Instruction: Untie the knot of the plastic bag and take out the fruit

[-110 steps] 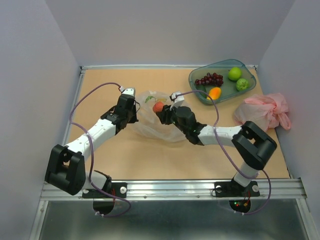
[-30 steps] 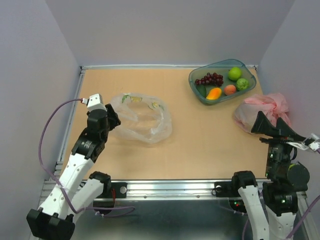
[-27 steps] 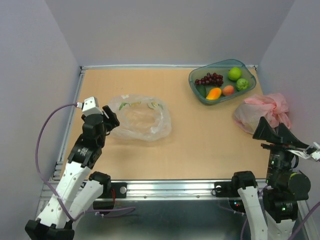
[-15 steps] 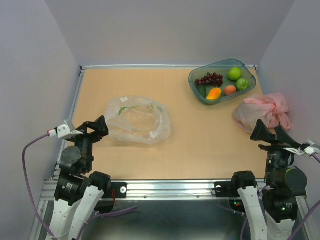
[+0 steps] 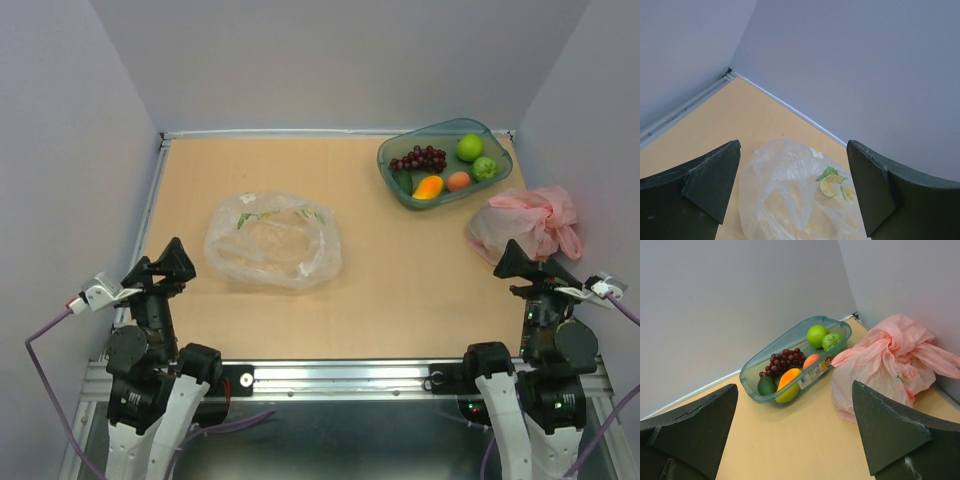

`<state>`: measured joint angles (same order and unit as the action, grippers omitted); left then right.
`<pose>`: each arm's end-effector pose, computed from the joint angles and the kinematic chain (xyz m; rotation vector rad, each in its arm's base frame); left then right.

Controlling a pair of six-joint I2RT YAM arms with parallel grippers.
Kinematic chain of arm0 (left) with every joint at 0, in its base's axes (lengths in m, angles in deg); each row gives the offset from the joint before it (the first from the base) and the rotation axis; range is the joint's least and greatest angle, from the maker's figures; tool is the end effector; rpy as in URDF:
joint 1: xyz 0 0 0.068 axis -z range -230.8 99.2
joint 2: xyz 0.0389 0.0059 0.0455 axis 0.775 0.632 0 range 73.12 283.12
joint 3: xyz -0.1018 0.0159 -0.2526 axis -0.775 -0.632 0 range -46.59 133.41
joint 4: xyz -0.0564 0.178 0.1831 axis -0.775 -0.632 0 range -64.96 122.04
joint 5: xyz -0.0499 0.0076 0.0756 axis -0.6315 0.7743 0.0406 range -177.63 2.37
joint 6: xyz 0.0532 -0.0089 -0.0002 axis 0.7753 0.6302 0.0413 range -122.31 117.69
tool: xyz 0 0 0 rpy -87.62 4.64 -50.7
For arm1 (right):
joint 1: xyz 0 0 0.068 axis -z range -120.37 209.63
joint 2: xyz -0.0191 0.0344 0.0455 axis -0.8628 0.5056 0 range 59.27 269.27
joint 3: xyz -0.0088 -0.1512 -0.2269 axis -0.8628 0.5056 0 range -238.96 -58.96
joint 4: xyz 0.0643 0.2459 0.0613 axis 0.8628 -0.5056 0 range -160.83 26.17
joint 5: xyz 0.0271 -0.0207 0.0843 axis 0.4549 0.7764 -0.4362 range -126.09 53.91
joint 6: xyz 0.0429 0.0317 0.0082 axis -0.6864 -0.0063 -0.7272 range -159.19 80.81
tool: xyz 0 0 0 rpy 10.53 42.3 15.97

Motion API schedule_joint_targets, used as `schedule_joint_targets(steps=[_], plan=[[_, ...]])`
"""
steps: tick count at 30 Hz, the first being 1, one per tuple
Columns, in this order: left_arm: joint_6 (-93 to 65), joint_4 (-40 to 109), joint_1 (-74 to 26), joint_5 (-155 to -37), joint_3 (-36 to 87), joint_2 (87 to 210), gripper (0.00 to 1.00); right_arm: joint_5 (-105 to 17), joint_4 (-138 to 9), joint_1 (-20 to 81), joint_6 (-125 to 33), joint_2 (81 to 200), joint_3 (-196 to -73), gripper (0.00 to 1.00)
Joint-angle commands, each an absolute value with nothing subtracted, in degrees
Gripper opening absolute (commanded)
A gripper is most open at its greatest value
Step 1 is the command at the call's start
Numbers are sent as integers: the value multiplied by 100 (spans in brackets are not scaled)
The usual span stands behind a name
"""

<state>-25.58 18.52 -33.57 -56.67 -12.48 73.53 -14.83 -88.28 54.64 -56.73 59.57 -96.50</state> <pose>0.0291 0.0101 0.3374 -0.5321 1.1590 -0.2799 0.0204 -0.0112 0.3346 0.4551 1.2852 0.0805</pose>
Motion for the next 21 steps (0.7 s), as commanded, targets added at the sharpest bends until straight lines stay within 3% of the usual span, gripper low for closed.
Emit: schedule_joint_targets(steps=[1,21], plan=[[-2569,2201,-3542,-5467,-1292,6468,99,-1376,-8738,5374,-5615,5953,-9579,100],[-2596,2386,-3990,-5766,-1416,6495,99,-1552,-8660,5322,-5580,5936,-9561,100]])
